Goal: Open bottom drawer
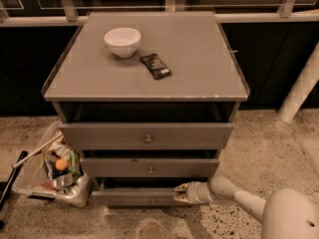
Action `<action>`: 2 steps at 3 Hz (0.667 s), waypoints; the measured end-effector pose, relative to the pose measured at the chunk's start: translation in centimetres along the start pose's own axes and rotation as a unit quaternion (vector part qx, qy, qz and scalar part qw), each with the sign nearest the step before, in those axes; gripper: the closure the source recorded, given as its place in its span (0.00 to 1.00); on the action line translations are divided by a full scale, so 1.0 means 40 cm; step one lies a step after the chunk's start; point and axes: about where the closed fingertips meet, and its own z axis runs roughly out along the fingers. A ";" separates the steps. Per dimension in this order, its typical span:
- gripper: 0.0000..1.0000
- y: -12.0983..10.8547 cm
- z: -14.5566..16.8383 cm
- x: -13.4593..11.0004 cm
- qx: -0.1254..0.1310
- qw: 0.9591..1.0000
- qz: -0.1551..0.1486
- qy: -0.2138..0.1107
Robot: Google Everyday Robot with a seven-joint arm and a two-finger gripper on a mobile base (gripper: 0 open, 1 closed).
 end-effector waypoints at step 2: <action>0.12 0.000 0.000 0.000 0.000 1.000 0.000 0.000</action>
Offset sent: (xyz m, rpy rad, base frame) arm 0.0000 0.0000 0.0000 0.0000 0.0000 0.0000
